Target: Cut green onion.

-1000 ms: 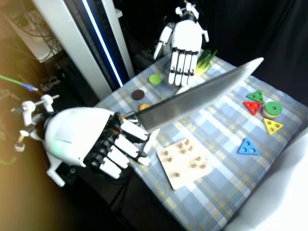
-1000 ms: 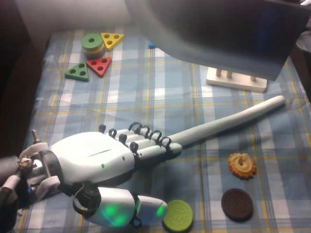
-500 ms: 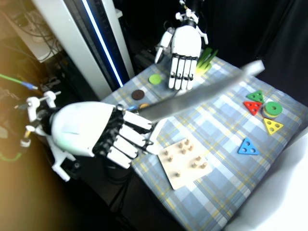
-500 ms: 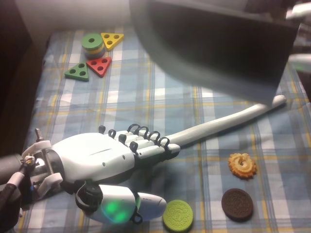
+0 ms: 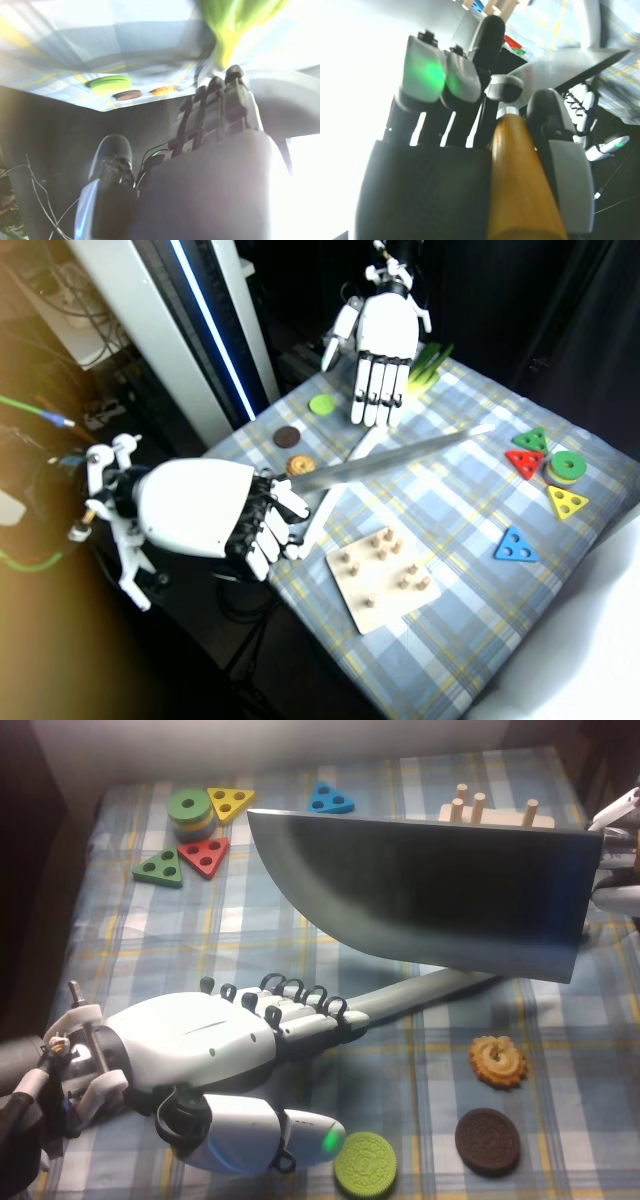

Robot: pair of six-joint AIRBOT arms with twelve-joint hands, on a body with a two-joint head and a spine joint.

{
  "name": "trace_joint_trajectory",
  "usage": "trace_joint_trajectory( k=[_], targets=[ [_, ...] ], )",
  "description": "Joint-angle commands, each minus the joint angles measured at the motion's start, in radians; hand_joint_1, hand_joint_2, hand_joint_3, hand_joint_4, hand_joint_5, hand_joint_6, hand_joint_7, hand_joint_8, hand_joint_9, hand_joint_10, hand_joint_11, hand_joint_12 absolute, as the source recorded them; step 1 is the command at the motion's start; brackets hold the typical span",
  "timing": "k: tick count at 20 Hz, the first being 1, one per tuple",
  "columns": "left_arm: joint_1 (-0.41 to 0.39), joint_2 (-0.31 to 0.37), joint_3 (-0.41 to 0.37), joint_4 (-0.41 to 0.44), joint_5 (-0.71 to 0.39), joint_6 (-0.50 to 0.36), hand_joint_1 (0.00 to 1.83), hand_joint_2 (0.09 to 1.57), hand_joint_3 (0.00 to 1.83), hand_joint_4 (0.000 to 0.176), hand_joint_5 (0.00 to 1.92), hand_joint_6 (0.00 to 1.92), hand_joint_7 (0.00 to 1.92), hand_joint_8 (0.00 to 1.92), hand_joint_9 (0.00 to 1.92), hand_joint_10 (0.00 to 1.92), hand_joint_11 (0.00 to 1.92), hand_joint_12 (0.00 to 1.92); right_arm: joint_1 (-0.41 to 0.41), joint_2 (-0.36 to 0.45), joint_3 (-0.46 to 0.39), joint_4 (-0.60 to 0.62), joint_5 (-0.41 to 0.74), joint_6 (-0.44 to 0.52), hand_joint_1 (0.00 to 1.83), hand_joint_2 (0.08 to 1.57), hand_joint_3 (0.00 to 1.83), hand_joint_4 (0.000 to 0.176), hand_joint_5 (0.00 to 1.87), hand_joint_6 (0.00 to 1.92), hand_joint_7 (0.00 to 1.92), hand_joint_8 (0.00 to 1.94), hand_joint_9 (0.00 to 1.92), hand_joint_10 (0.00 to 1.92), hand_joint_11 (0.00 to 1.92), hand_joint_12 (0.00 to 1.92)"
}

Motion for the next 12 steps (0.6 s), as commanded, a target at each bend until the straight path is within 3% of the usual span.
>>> trace_joint_trajectory(
  k=[1, 2, 6, 7, 8, 10, 12],
  targets=[
    [-0.008, -0.005, 0.006, -0.009, -0.106, -0.005, 0.0, 1.26, 0.0, 0.0, 0.0, 0.0, 0.0, 0.0, 0.0, 0.0, 0.0, 0.0, 0.016, 0.007, 0.001, 0.015, 0.112, 0.006, 0.34, 1.46, 0.0, 0.116, 1.19, 1.92, 1.39, 1.94, 1.48, 1.92, 1.51, 1.92],
    [-0.008, -0.005, 0.007, -0.014, -0.108, -0.005, 0.0, 1.27, 0.0, 0.0, 0.0, 0.0, 0.0, 0.0, 0.0, 0.0, 0.0, 0.0, 0.018, 0.007, 0.002, 0.025, 0.131, 0.006, 0.39, 1.45, 0.0, 0.116, 1.09, 1.92, 1.34, 1.94, 1.44, 1.92, 1.48, 1.92],
    [-0.008, 0.0, 0.008, -0.03, -0.13, -0.005, 0.0, 1.27, 0.0, 0.0, 0.0, 0.0, 0.0, 0.0, 0.0, 0.0, 0.0, 0.0, 0.034, 0.009, 0.013, 0.096, 0.214, -0.011, 0.33, 1.48, 0.0, 0.116, 1.09, 1.92, 1.33, 1.94, 1.41, 1.92, 1.41, 1.92],
    [-0.008, 0.003, 0.007, -0.035, -0.139, -0.005, 0.0, 1.27, 0.0, 0.0, 0.0, 0.0, 0.0, 0.0, 0.0, 0.0, 0.0, 0.0, 0.035, 0.011, 0.013, 0.123, 0.233, -0.029, 0.35, 1.49, 0.0, 0.115, 0.99, 1.92, 1.24, 1.94, 1.32, 1.92, 1.34, 1.92],
    [-0.008, 0.007, 0.005, -0.04, -0.148, -0.005, 0.0, 1.27, 0.0, 0.0, 0.0, 0.0, 0.0, 0.0, 0.0, 0.0, 0.0, 0.0, 0.035, 0.011, 0.013, 0.147, 0.251, -0.042, 0.43, 1.49, 0.0, 0.04, 0.84, 1.92, 1.16, 1.94, 1.3, 1.92, 1.36, 1.92],
    [-0.008, 0.018, -0.001, -0.048, -0.174, -0.005, 0.0, 1.28, 0.0, 0.0, 0.0, 0.0, 0.0, 0.0, 0.0, 0.0, 0.0, 0.0, 0.035, 0.014, 0.014, 0.18, 0.269, -0.058, 0.47, 1.5, 0.0, 0.005, 0.74, 1.92, 1.06, 1.94, 1.27, 1.92, 1.36, 1.92],
    [-0.004, 0.031, -0.009, -0.066, -0.21, -0.005, 0.0, 1.28, 0.0, 0.0, 0.0, 0.0, 0.0, 0.0, 0.0, 0.0, 0.0, 0.0, 0.035, 0.015, 0.021, 0.201, 0.267, -0.078, 0.33, 1.5, 0.0, 0.005, 0.92, 1.92, 1.21, 1.94, 1.38, 1.92, 1.44, 1.92]
  ],
)
